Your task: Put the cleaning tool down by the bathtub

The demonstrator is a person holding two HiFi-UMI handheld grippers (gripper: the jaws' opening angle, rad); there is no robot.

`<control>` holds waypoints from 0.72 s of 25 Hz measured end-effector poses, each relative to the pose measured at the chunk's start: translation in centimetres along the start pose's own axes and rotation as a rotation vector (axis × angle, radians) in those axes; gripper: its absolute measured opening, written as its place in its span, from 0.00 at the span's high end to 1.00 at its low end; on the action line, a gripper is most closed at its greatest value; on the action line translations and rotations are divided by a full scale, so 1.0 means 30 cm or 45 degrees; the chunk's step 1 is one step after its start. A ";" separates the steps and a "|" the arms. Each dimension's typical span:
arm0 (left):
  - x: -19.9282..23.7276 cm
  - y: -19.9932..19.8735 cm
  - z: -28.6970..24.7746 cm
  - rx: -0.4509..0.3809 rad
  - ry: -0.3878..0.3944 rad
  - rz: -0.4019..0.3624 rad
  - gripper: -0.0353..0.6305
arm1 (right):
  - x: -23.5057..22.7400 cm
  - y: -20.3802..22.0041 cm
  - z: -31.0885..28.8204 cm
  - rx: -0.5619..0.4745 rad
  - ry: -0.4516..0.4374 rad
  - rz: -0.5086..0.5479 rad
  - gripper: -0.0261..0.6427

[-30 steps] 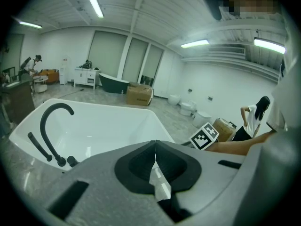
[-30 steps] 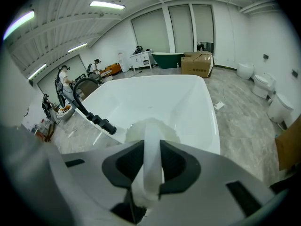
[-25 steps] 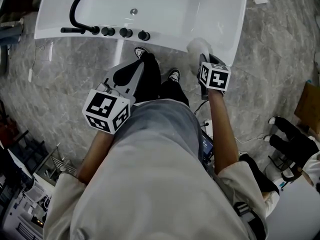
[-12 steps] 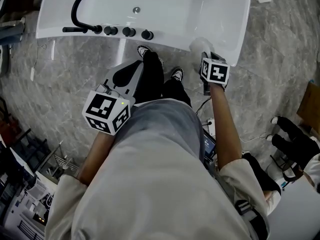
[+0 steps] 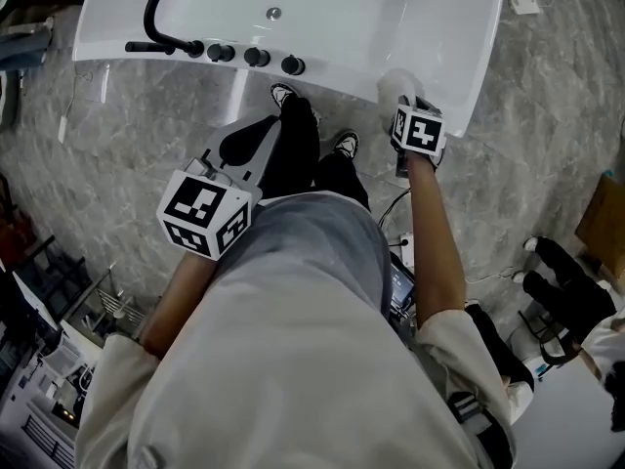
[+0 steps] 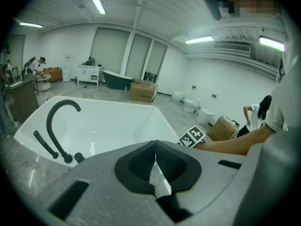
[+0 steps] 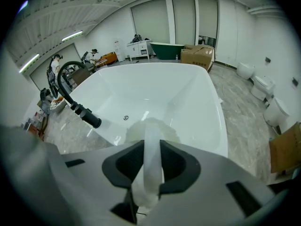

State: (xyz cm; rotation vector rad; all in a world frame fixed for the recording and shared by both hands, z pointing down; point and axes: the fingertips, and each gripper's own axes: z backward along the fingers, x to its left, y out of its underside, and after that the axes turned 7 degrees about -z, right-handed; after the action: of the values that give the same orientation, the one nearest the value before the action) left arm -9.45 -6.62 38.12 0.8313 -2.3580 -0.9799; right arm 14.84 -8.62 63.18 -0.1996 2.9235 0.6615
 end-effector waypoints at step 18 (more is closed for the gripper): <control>0.007 -0.004 -0.013 0.001 0.004 0.007 0.93 | -0.028 0.001 -0.089 0.006 0.083 0.044 0.83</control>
State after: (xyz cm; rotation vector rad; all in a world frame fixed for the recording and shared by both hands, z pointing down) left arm -9.31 -7.01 38.31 0.8261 -2.3570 -0.9752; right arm 15.39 -9.66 65.72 -0.1739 2.9973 0.6651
